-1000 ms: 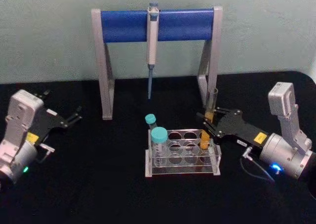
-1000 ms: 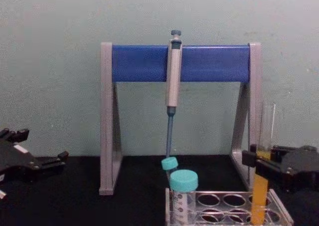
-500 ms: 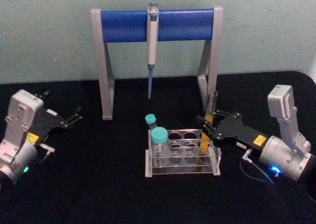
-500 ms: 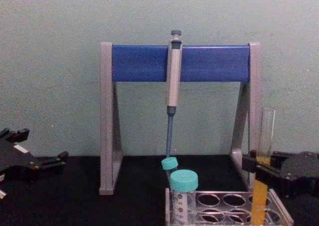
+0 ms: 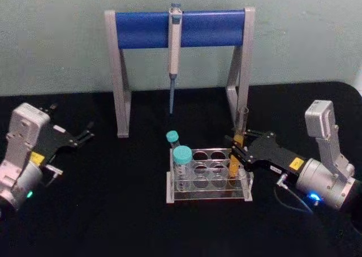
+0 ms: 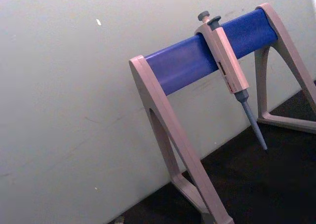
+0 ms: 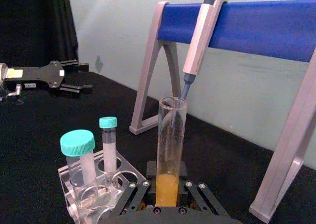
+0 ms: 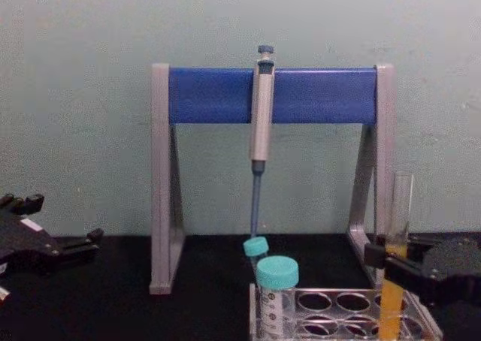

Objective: Pick up the test tube from the test tube rack, shake it, then place it back into the test tube rack.

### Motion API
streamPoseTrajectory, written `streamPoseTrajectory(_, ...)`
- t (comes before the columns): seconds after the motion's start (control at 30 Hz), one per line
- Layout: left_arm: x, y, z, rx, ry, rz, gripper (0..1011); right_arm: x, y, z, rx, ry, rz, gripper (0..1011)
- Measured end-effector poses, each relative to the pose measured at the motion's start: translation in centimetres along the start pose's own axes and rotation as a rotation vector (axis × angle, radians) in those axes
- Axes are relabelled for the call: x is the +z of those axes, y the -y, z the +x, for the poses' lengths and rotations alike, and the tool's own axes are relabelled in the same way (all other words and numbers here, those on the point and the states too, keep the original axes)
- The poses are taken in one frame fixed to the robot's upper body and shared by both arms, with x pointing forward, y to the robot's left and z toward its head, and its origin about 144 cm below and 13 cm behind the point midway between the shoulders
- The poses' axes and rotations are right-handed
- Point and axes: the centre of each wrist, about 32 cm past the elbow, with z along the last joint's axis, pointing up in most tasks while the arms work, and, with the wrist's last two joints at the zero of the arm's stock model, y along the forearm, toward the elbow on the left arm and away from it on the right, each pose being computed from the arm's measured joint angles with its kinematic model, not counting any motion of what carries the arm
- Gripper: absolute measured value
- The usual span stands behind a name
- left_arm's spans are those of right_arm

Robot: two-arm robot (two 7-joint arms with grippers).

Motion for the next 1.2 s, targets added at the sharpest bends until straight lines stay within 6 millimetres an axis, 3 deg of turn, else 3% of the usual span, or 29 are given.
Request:
streamPoseTrajectory(0.87, 0.00, 0.00, 0.00, 0.000, 0.000, 0.000, 1001, -0.16, 0.07, -0.12, -0.006, -0.007, -0.010, 232)
streamPoseTrajectory(1.0, 0.00, 0.00, 0.00, 0.000, 0.000, 0.000, 1001, -0.16, 0.07, -0.13, -0.006, -0.007, -0.010, 303)
streamPoseTrajectory(1.2, 0.00, 0.00, 0.00, 0.000, 0.000, 0.000, 1001, -0.16, 0.07, -0.13, -0.006, -0.007, -0.010, 531)
